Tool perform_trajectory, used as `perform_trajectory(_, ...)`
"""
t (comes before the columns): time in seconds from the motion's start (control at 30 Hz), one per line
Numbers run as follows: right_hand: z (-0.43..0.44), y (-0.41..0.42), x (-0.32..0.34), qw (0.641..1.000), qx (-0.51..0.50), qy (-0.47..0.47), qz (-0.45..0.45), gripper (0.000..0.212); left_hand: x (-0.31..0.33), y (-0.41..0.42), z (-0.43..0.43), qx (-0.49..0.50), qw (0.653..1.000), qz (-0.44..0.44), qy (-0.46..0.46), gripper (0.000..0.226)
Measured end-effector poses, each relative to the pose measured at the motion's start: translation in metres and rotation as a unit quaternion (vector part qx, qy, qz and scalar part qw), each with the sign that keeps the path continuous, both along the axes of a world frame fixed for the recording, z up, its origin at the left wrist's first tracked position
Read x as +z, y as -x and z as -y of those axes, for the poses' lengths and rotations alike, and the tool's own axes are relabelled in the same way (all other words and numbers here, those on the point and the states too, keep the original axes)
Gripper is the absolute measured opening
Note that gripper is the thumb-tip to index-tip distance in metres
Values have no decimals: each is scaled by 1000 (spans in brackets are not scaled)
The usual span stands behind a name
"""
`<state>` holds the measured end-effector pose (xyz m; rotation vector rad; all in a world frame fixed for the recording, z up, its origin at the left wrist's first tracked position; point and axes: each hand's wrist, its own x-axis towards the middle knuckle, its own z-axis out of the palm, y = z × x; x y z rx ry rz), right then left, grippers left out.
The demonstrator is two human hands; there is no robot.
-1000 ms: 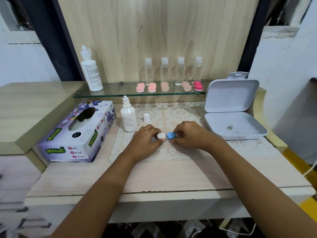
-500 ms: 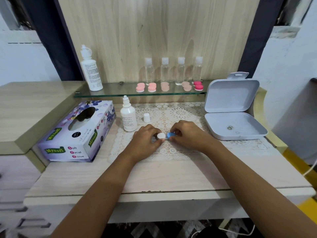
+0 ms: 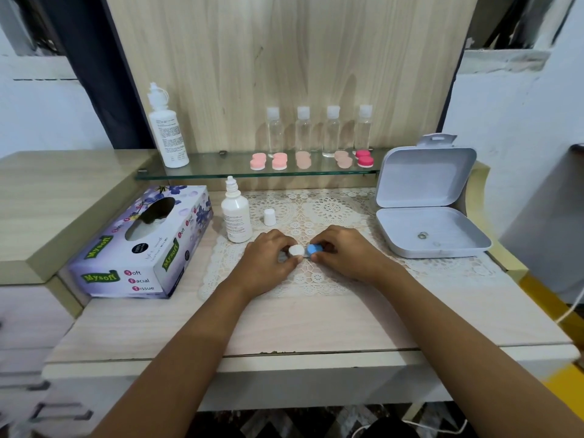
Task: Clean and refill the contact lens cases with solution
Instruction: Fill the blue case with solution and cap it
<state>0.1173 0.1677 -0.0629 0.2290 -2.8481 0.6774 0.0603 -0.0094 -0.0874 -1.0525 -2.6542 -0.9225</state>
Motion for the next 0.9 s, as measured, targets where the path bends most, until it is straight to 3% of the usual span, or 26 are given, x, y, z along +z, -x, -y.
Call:
perform_trajectory(0.37, 2, -5, -11, 997, -1, 43, -67, 25, 1, -3, 0, 8, 1000, 13, 2, 24)
perform_trajectory(0.6, 0, -2, -17, 996, -16, 39, -75, 31, 7, -6, 2, 12, 999, 35, 28, 55)
perform_trajectory(0.77, -1, -2, -21, 996, -32, 34, -73, 39, 6, -4, 2, 5, 999, 42, 6, 25)
perform_trajectory(0.9, 0, -5, -22, 996, -50, 30, -68, 44, 11, -5, 2, 12, 998, 55, -17, 19)
